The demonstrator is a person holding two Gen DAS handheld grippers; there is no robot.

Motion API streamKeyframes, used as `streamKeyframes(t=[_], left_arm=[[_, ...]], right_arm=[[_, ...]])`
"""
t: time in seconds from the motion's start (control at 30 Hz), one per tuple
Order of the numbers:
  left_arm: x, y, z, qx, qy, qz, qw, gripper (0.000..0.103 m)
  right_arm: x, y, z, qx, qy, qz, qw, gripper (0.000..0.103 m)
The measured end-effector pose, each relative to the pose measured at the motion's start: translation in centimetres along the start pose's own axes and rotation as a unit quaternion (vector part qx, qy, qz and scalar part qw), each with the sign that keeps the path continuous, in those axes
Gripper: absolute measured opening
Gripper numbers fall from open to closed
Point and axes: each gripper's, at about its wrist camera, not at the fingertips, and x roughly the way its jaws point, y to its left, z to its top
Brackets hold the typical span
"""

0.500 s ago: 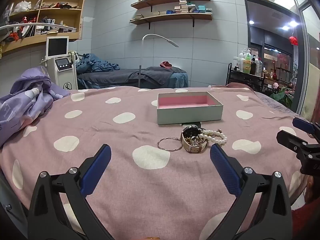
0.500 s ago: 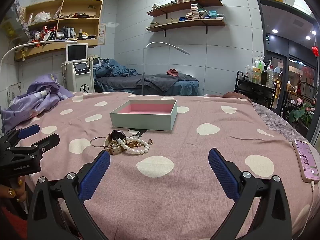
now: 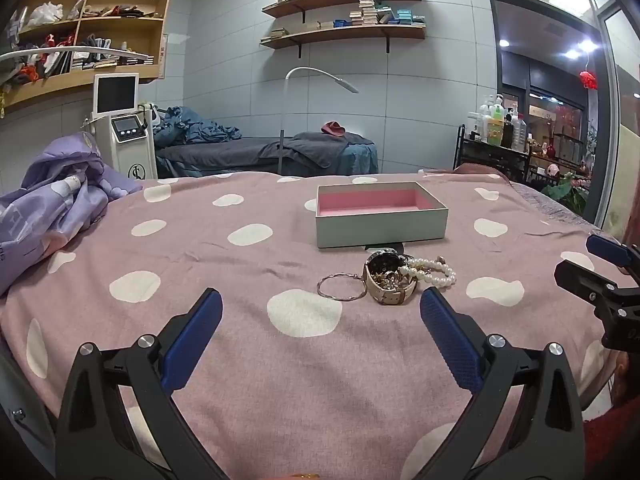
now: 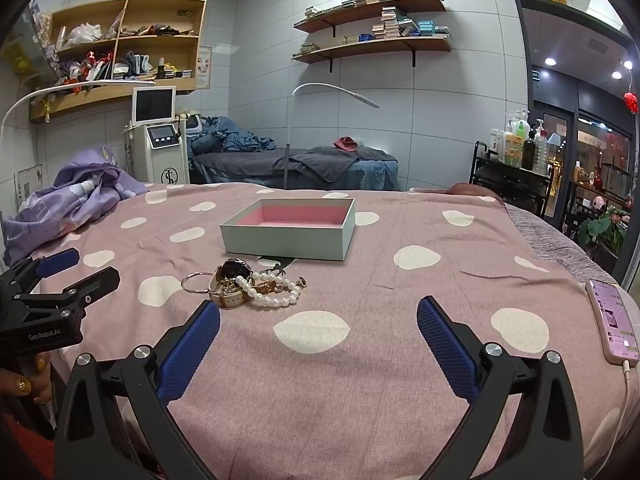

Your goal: Organize jewelry

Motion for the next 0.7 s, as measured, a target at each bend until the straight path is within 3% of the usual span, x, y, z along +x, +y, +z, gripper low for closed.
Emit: streamKeyframes(t=[0.7], left_arm=[[0.67, -0.03, -0.2, 0.001, 0.003, 0.001, 1.0, 0.098]], right_arm=[[-0.08, 0.04, -0.04, 0.0, 0.0, 0.0, 1.0, 0.097]])
